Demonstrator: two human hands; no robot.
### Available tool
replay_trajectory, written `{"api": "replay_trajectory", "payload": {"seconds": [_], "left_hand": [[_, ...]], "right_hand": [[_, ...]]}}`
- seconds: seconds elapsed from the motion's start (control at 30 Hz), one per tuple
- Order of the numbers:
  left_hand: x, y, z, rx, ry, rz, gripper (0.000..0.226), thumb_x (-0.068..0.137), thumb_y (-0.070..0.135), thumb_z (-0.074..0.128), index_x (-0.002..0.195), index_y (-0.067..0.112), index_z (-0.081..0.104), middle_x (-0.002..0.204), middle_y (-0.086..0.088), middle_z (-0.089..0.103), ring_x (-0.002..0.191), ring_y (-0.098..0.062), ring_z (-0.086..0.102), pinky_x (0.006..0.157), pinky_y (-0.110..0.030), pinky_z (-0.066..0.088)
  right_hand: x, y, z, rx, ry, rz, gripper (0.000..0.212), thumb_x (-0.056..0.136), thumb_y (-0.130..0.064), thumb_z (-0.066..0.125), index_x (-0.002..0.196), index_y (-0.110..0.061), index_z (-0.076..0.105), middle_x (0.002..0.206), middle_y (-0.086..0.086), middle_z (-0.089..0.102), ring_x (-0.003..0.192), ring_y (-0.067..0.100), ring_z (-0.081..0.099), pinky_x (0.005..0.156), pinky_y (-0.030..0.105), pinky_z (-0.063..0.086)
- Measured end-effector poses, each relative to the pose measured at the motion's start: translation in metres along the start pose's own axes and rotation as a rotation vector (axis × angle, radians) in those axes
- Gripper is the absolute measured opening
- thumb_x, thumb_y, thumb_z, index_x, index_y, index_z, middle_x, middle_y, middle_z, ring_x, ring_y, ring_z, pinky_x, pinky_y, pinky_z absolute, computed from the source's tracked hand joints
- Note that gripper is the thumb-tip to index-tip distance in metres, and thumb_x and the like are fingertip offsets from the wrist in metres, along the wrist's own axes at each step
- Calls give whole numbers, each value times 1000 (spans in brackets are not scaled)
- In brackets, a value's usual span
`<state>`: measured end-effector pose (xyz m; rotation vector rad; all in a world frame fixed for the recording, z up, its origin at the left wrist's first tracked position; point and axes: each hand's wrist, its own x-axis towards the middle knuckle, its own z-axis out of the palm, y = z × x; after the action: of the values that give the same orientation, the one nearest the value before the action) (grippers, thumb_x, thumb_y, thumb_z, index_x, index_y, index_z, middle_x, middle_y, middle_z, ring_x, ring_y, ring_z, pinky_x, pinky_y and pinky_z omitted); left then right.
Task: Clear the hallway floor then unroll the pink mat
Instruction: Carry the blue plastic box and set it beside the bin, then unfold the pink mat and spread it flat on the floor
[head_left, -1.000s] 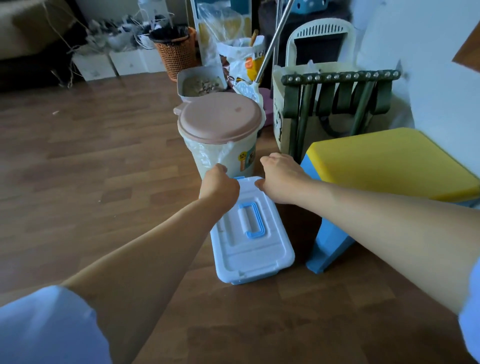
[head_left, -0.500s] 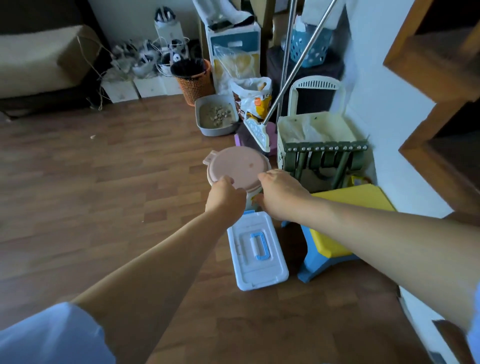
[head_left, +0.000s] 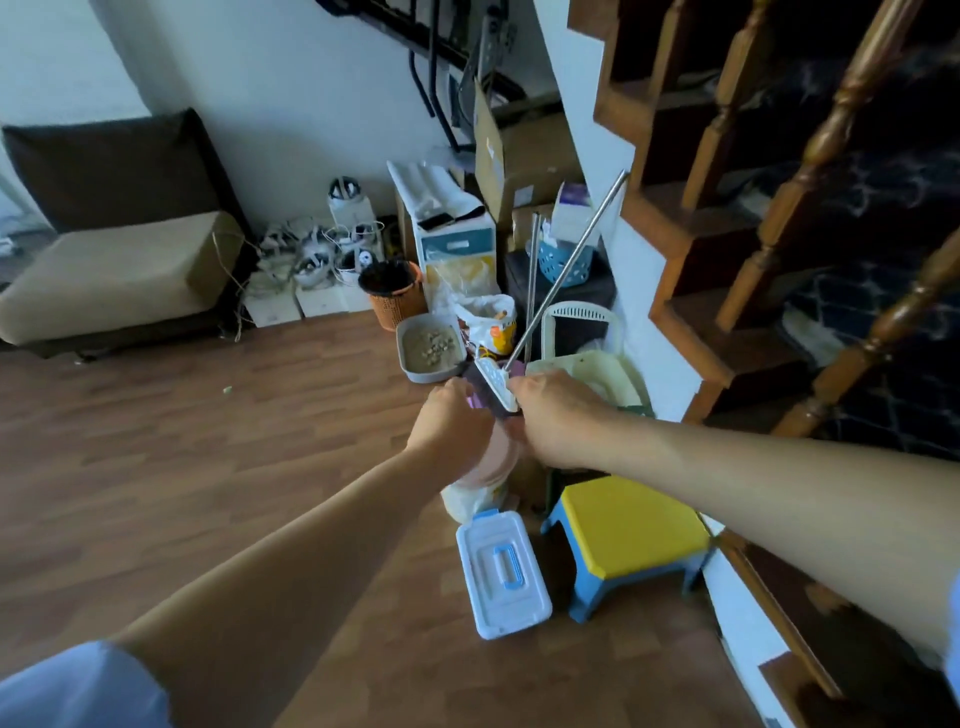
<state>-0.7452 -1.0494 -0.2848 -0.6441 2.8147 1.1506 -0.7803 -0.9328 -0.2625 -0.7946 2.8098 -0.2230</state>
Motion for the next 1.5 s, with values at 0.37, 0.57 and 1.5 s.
{"api": "replay_trajectory", "payload": {"seconds": [0.37, 0.57, 1.5], "left_hand": [[-71, 68, -74, 22, -9, 406, 26, 92, 15, 49, 117, 15, 56, 103, -3, 55, 67, -10, 53, 54, -19, 41], [-122, 113, -52, -8, -111, 673, 25, 90, 15, 50, 113, 15, 59, 116, -10, 60, 85, -25, 62, 74, -34, 51], [-637, 361, 266, -111, -894, 1539, 28, 89, 16, 54, 117, 13, 59, 116, -5, 60, 101, -16, 56, 87, -28, 45]], "right_hand": [[-115, -35, -94, 89, 364, 219, 16, 90, -23, 54, 97, -9, 52, 107, 16, 61, 91, 31, 58, 64, 31, 43], [-207, -22, -105, 179, 500, 388, 15, 92, -28, 52, 89, -13, 53, 89, 6, 56, 83, 31, 56, 59, 33, 42], [-803, 140, -55, 50, 844, 1557, 16, 90, -24, 51, 93, -9, 58, 103, 11, 66, 100, 29, 61, 74, 28, 40]]}}
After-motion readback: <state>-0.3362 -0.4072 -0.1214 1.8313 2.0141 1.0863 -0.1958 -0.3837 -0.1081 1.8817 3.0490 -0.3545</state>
